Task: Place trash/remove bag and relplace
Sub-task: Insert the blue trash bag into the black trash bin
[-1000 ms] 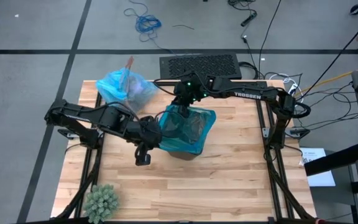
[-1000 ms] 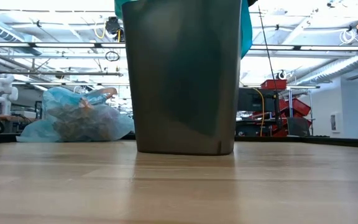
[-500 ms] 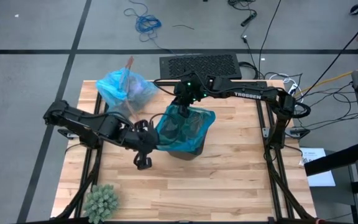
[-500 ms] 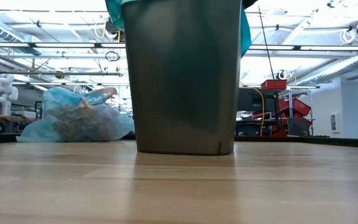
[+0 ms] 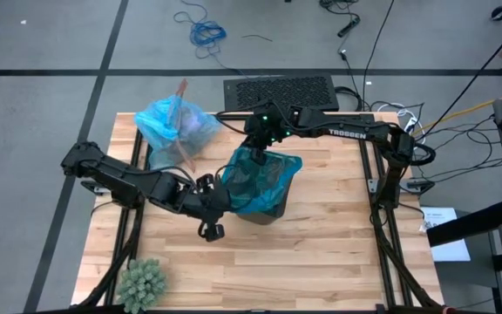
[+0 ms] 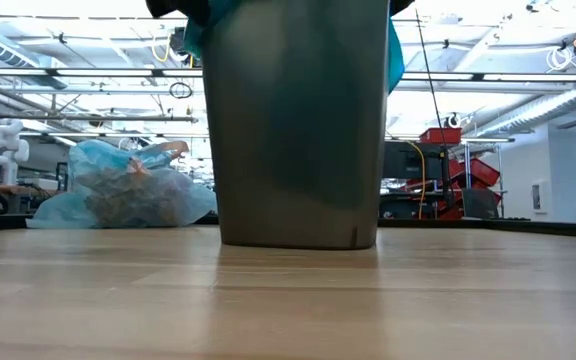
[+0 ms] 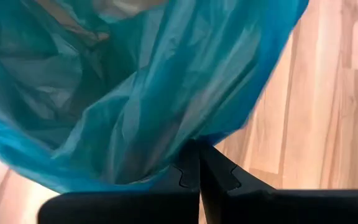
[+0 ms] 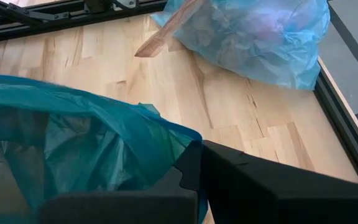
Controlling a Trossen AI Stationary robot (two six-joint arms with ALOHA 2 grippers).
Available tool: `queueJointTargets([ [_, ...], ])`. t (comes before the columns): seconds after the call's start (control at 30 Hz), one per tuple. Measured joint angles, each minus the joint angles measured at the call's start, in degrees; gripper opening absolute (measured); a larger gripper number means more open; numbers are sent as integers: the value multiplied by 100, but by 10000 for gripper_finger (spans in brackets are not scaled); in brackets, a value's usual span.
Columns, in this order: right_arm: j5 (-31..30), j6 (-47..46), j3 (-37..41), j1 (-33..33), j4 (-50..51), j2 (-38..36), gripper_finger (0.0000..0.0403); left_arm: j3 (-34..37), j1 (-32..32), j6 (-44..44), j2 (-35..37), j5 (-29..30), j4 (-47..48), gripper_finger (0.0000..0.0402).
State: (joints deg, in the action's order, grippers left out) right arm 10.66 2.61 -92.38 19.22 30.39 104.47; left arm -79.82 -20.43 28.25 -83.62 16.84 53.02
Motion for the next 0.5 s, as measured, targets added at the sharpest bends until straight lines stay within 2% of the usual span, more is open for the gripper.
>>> queueJointTargets([
  [0.5, 7, 4, 0, -2, 154, 0, 0, 434, 1, 147, -3, 159, -622, 0],
])
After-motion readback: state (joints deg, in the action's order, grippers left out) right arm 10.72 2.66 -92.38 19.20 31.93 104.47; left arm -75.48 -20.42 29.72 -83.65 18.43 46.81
